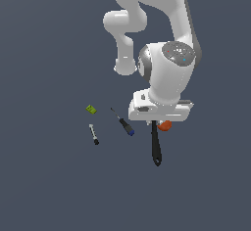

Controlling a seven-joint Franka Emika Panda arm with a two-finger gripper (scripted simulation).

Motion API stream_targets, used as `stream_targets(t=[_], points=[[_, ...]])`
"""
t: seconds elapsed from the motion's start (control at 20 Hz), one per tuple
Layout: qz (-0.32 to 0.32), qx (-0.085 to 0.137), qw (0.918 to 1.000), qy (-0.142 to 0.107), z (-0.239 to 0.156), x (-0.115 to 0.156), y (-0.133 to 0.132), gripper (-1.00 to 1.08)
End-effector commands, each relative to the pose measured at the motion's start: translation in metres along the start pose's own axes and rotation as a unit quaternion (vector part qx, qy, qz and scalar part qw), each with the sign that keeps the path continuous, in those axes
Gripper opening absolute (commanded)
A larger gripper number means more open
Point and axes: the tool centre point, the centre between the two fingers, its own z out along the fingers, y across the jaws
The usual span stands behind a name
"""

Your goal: Pick up a designated object from a clutter of objects.

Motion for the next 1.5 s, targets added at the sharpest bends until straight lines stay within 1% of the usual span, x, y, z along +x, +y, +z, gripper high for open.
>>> stream_targets(t=[0.0,0.45,0.75,1.05,1.45], points=[[0.0,0.0,1.0,0.0,-0.028,0.006,0.0,-1.0],[-0.001,0.0,1.0,0.0,-0.118,0.027,0.0,-1.0],[-0.001,0.0,1.0,0.0,-0.162,0.039,0.0,-1.0],[-0.001,0.0,1.0,0.0,-0.187,0.047,-0.001,-1.0],[-0.001,0.0,1.0,0.0,-0.198,0.05,-0.001,-1.0]])
